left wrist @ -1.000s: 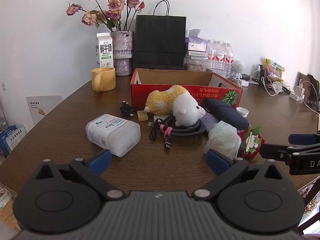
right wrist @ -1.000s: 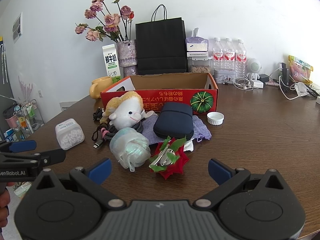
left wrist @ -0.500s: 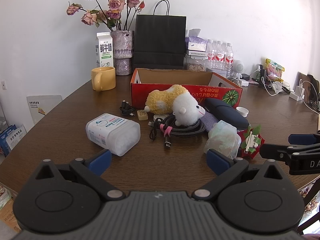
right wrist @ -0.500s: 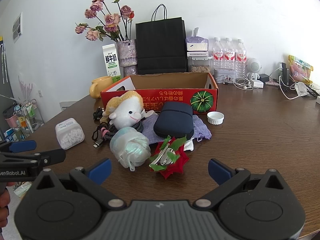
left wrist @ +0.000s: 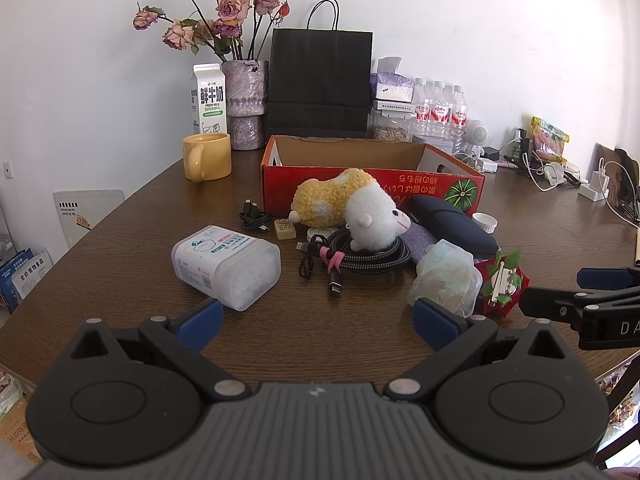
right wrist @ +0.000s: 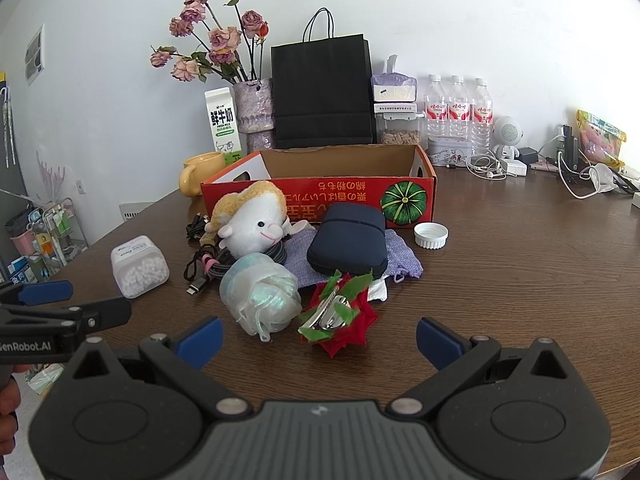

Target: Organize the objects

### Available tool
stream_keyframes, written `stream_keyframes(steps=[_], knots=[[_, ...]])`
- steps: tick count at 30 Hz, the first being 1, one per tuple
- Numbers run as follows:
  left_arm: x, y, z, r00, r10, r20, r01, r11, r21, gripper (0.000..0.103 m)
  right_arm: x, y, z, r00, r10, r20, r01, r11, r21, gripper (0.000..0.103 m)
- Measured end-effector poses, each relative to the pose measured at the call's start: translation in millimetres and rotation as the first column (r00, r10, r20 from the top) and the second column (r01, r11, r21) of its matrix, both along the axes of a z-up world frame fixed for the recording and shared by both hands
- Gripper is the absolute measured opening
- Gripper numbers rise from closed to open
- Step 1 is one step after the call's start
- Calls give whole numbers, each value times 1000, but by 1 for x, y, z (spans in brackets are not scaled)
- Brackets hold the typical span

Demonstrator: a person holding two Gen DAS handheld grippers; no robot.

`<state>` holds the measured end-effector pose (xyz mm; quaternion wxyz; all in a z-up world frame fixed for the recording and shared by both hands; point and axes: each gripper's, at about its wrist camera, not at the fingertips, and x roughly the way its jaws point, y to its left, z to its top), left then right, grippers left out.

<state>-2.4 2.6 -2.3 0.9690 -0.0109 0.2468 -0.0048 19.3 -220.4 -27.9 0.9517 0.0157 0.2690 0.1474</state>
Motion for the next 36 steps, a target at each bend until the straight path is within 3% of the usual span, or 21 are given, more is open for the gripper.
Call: stream_keyframes(steps=[23,36], knots=[[-1,-1,-2,1000,3,0,-3,1000,-8,103,0,-1,1,1000,-5,0,5,1000,-9,103],[21,18,-7,1000,19,-20,-20,998,-53,103,26,3,-12,1000,-1,-10,0,997,-73,101]])
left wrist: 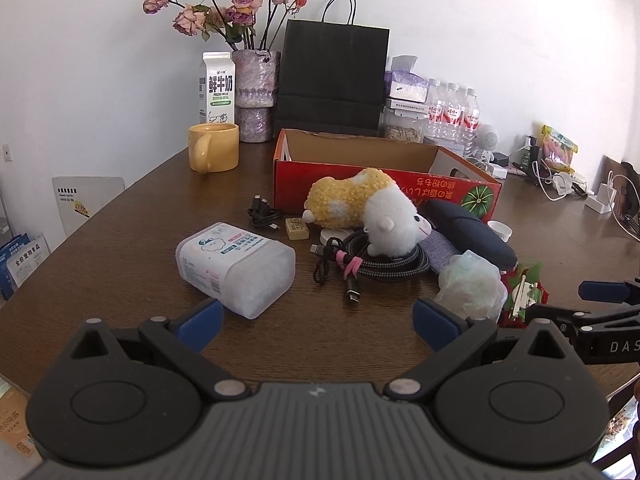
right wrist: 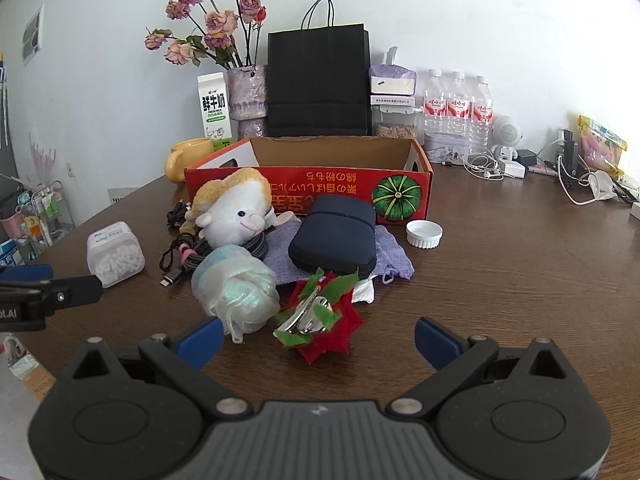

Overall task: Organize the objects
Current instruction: 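Grasp the white wet-wipes pack with the left tool while the right tool grasps the red rose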

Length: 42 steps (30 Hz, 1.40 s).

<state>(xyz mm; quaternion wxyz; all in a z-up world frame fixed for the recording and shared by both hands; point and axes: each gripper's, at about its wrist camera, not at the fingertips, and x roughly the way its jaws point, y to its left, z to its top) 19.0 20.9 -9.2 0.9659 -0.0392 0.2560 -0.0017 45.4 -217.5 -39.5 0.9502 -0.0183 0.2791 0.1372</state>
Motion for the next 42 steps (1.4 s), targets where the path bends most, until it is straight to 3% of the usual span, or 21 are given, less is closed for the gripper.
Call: stream_keyframes(steps=[15,18,20,24,30,34,42], knots=[[34,25,-6,999,44,-12,-44,998,47,103,35,1,-16,998,45,-53,-45,999,6,71],[36,27,-7,999,41,-16,-41,998,53,103,39,3,-17,994,82,-66,-80,997,21,53],[36,28,-7,999,39,-16,-38,998,58,103,38,3,-16,995,88,-56,-86,996,32,47],[41,32,-8,999,31,-17,-30,996,81,103,38,1,-15,996,79,-45,-78,996,37,46],[58,41,-8,1000,-7,4,6,983,184,103,40,-2,-15,998,45,-49,-44,999,33,46],[80,49,-14,999,-34,-41,43,970,239,103,41,-2,-15,998,25,-49,-24,999,26,46],[107,66,-27,983,-136,-119,157,970,186,103,43,0,-16,999,2,-52,-1,1000,18,46]])
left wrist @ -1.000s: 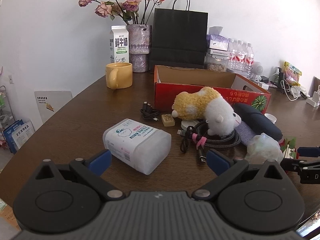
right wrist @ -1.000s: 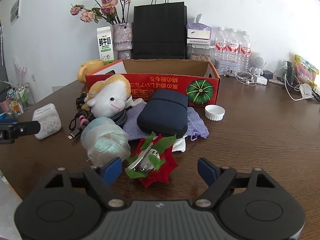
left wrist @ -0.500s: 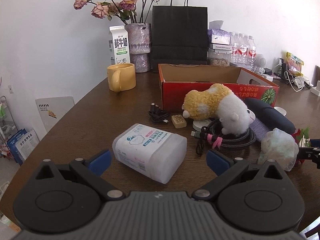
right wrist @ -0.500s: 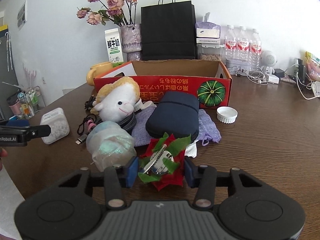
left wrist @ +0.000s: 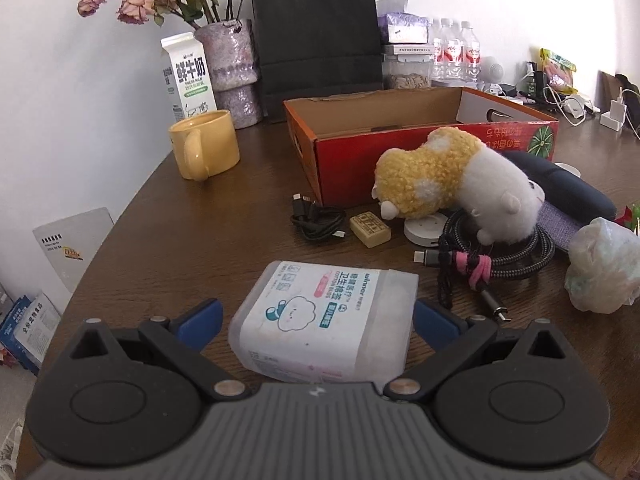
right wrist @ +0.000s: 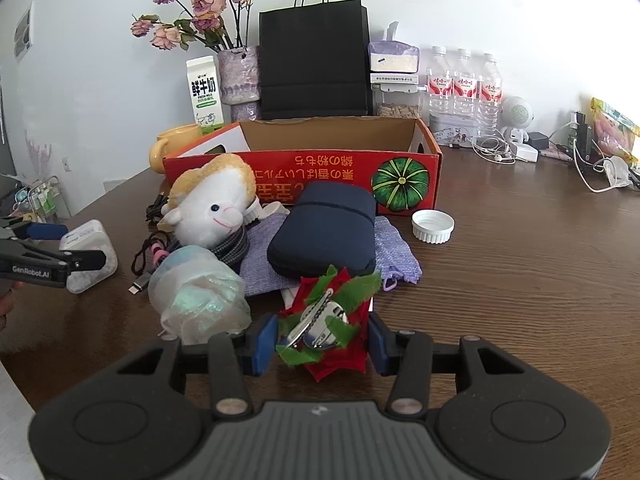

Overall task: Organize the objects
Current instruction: 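Grasp the white wet-wipes pack with the left tool while the right tool grasps the red rose, then carry the wipes pack and red rose into the cardboard box and release both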

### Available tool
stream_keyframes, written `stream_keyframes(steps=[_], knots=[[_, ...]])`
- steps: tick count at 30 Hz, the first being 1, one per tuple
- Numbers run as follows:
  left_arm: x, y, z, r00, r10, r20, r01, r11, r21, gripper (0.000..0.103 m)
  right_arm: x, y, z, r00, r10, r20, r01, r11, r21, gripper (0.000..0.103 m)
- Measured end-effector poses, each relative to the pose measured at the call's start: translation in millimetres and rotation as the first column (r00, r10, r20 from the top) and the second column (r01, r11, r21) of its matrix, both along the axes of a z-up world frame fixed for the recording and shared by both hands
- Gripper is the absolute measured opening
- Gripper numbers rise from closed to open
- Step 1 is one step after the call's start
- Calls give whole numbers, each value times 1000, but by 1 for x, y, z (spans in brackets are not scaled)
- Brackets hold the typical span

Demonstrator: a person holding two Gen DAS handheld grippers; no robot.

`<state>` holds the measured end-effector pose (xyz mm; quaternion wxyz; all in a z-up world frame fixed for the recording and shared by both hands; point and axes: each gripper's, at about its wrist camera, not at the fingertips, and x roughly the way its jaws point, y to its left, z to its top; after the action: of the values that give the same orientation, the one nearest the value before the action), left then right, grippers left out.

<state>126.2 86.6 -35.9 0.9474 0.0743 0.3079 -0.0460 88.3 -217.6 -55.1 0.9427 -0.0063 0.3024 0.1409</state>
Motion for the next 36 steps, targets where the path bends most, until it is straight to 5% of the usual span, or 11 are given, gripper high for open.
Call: stream_keyframes(steps=[9,16,36], knots=[[9,4,-6,999,0,-38,-3,997,-75,103,0,0,3,1000,-5,9,5,1000,1,46],[-4,2,-3,999,47,-28,-49,992,-113,90,-2,-2,5,1000,-5,16,5,1000,6,46],[-28,-41,49,983,97,159,-71,985,-158,88,-4,-10,31,991,37,128,-38,999,10,46]])
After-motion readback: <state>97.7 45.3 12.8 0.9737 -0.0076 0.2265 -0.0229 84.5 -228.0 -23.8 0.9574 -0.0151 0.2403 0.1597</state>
